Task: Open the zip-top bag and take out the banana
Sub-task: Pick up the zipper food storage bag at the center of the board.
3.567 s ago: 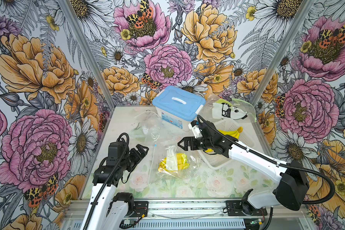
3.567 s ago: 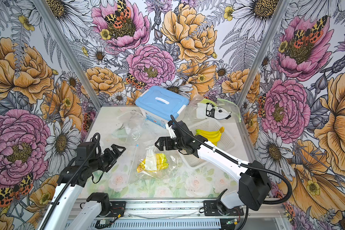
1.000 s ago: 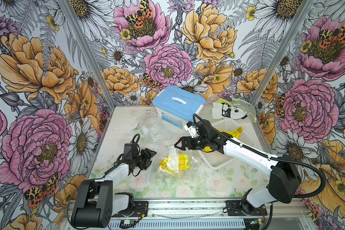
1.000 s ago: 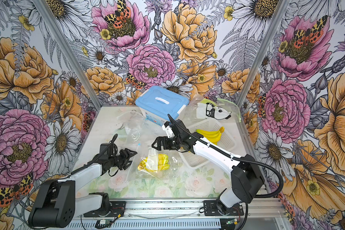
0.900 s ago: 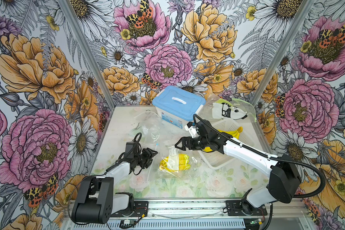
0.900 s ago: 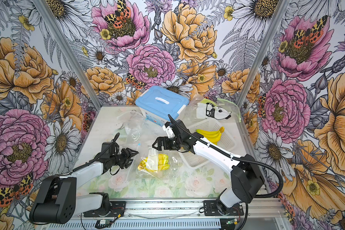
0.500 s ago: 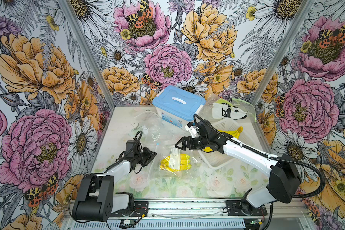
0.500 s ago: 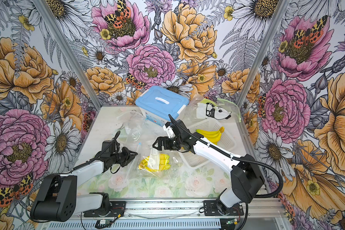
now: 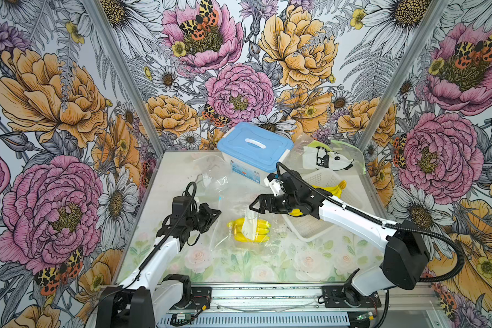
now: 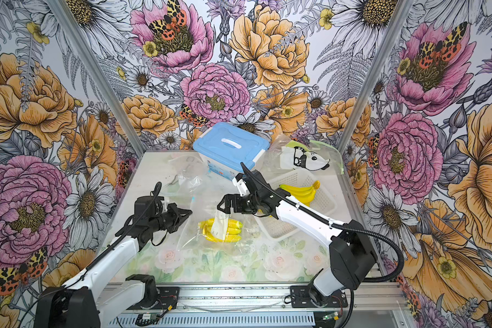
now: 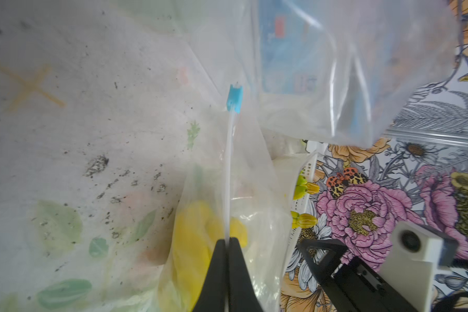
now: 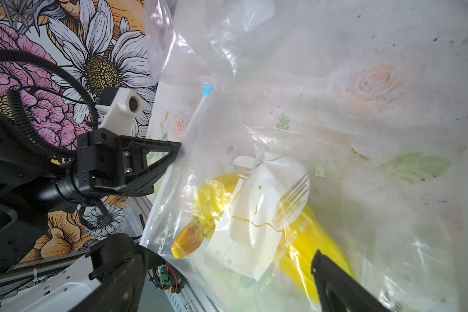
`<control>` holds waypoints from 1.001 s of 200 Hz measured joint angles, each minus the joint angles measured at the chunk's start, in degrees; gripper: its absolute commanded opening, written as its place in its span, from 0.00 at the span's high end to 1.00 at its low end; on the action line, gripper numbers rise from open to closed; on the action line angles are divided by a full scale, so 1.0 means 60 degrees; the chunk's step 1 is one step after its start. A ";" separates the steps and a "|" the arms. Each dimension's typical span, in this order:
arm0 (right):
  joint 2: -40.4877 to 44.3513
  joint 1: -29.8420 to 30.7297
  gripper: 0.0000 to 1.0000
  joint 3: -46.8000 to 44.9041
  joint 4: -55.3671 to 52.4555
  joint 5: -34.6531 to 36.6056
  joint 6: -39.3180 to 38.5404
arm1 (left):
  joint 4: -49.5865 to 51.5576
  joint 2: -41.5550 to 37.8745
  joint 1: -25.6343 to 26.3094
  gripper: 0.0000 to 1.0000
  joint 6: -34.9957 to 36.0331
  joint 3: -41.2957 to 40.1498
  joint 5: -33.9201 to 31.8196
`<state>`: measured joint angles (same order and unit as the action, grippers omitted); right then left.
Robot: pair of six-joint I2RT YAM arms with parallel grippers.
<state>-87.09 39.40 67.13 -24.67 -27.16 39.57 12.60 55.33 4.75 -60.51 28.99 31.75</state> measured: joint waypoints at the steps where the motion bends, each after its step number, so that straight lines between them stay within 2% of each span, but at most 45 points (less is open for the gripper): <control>1: 0.0000 0.0000 0.01 0.0007 0.0000 -0.0004 0.0000 | 0.0015 -0.0073 0.0004 1.00 -0.0033 0.0011 -0.0011; 38: -0.0138 0.0000 0.00 0.0594 0.0011 -0.0138 0.0000 | 0.0168 -0.1665 0.0412 1.00 -0.1413 0.0102 -0.0586; 87: -0.0193 0.0000 0.00 0.1089 -0.0004 -0.0131 -0.0040 | 0.0441 -0.2463 0.1552 1.00 -0.2867 0.0576 -0.1861; 157: 0.0248 0.0364 0.01 0.1545 -0.0546 0.0583 -0.0827 | 0.0433 -0.1807 0.3741 1.00 -0.3759 0.2157 -0.4277; 200: 0.0914 0.1086 0.01 0.2477 -0.1472 0.1333 -0.1891 | 0.0353 -0.0729 0.4415 1.00 -0.3854 0.2765 -0.5220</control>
<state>-81.60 45.91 82.00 -33.50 -19.16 28.23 14.72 50.96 31.24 -83.64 45.58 0.43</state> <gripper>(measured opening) 0.994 0.046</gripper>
